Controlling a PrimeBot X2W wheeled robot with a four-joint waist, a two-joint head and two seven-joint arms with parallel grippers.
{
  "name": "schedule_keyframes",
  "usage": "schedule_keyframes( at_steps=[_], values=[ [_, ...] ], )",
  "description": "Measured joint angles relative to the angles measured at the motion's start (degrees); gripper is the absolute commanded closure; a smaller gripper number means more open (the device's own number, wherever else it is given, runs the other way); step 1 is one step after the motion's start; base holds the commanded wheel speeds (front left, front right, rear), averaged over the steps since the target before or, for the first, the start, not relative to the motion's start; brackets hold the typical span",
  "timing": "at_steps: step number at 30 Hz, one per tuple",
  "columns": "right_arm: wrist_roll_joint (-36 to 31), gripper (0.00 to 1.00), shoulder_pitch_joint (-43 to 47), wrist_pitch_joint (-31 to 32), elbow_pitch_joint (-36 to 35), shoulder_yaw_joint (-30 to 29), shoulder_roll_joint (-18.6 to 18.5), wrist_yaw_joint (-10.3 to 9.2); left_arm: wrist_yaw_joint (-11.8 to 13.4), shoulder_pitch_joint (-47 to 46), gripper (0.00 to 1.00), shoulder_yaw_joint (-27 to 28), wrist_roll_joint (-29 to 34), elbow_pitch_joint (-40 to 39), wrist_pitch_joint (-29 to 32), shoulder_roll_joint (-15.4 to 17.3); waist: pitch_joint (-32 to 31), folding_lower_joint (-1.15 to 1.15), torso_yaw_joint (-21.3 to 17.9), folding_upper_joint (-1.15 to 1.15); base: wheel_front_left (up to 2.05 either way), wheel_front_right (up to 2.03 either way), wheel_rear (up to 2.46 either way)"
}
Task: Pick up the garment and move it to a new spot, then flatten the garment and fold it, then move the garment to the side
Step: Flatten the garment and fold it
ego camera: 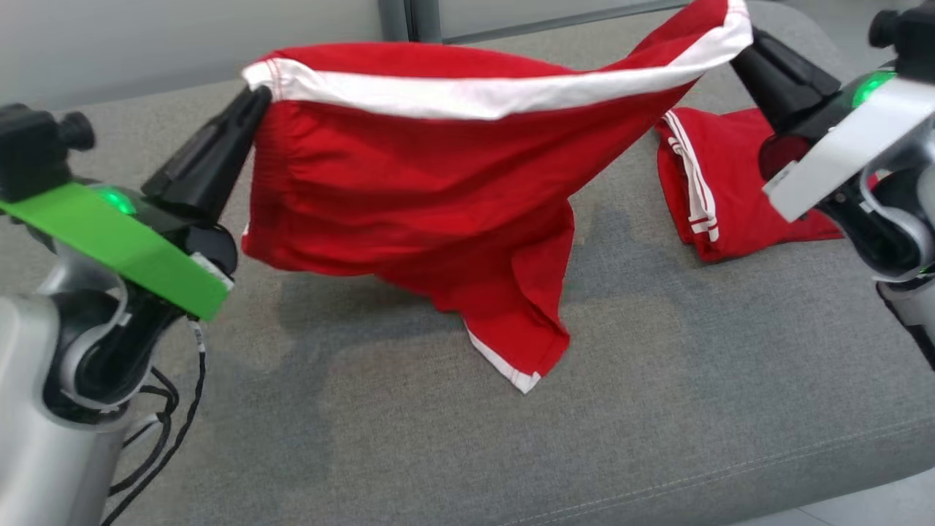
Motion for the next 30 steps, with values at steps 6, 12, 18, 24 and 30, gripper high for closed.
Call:
schedule_keyframes(
  at_steps=[6, 12, 18, 24, 30],
  values=[
    [10.88, 1.0, 2.43, 3.54, -10.94, -6.57, -5.64, 0.0, 1.88, 1.53, 1.0, 4.78, -6.99, -10.74, 3.7, 2.14, -2.84, 0.0, -0.06, 0.0, 0.0, 0.0, 0.0],
    [19.82, 1.0, 8.59, 9.85, -20.26, -13.0, -12.27, -0.11, 5.21, 4.35, 1.0, 7.58, -12.57, -24.12, 8.91, 5.16, -4.22, 0.0, -0.44, 0.0, 0.0, 0.0, 0.0],
    [28.43, 1.0, 10.41, 16.17, -26.29, -17.24, -15.94, -3.24, 11.32, 5.01, 1.0, 10.27, -16.52, -30.53, 15.02, 8.05, -2.61, 0.0, -1.24, 0.0, 0.0, 0.0, 0.0],
    [32.96, 1.0, 8.09, 22.12, -22.46, -11.56, -10.11, -6.68, 11.94, 3.13, 1.0, 8.46, -18.89, -19.34, 21.27, 10.04, 1.15, 0.0, -1.15, 0.0, 0.0, 0.0, 0.0],
    [29.89, 1.0, -8.34, 18.97, -14.79, -12.4, 2.24, -15.22, 11.94, -9.62, 1.0, 5.43, -11.5, -5.44, 21.06, 8.49, 5.48, 0.0, -0.08, 0.0, 0.0, 0.0, 0.0]
  ],
)
